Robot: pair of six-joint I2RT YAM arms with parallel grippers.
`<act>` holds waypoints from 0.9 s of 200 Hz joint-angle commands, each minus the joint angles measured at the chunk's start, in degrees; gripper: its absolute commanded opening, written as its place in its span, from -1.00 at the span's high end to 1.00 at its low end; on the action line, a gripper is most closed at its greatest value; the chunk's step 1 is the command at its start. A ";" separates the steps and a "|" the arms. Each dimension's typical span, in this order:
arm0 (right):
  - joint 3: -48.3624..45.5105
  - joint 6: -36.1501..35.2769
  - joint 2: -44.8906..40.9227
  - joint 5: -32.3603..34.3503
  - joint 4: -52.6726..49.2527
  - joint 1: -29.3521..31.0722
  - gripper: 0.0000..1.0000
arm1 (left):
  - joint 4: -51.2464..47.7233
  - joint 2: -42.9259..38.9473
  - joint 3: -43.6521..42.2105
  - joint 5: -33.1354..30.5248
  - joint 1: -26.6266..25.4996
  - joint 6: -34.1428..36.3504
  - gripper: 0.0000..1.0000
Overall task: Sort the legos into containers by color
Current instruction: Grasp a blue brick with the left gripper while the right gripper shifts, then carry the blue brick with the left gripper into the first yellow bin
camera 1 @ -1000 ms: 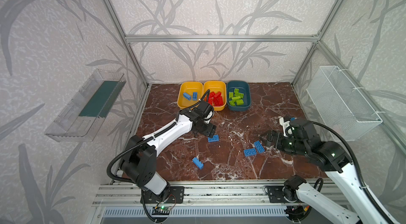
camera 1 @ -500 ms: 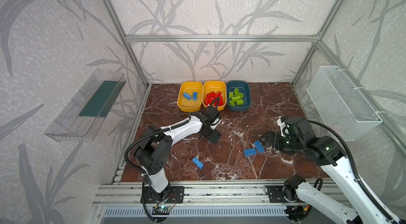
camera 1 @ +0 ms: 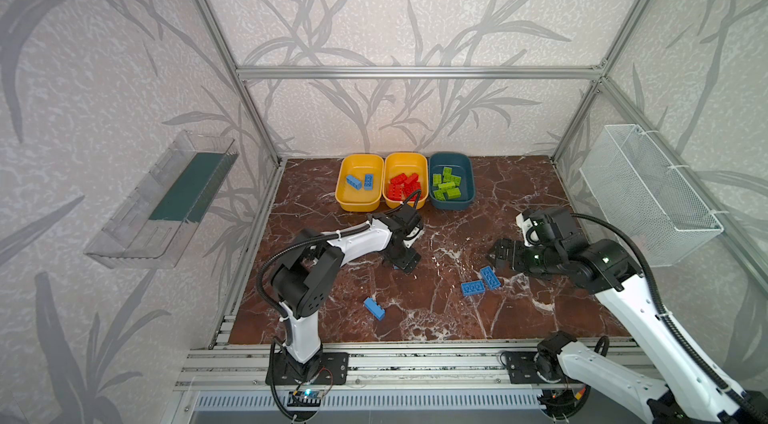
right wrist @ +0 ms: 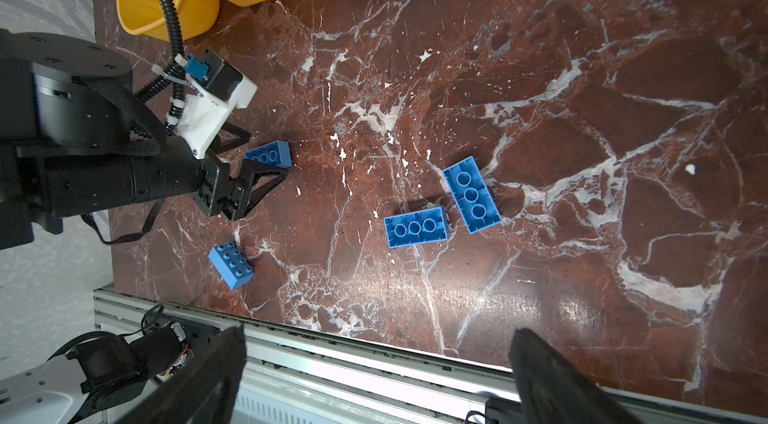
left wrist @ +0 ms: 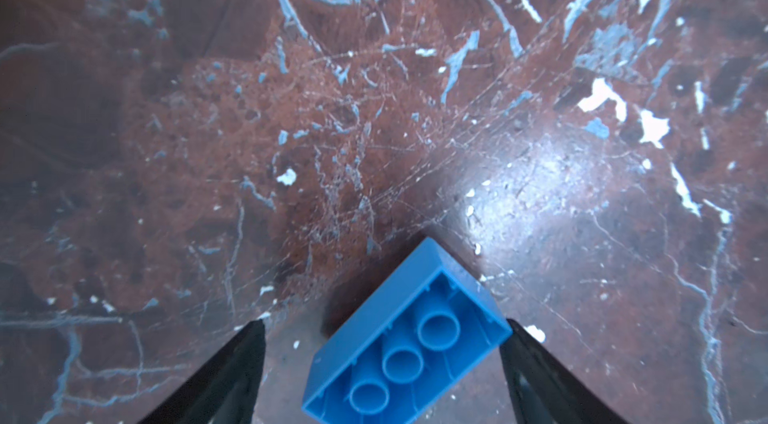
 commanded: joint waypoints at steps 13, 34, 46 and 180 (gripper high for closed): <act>0.96 -1.97 0.01 -0.56 -0.20 -1.03 -0.98 | 0.36 1.47 1.58 -1.26 -0.93 0.82 -0.53; 0.86 -2.39 0.76 -1.46 0.27 -1.49 -0.99 | 0.09 1.99 1.04 -1.99 -1.86 0.61 -0.32; 1.28 -2.74 1.47 -1.57 0.50 -1.63 -0.98 | -0.14 1.94 0.95 -2.62 -2.24 0.23 -0.16; 4.52 -5.78 7.18 -5.51 5.64 -4.70 -0.99 | -6.34 -2.74 8.56 -12.92 1.76 -2.74 0.89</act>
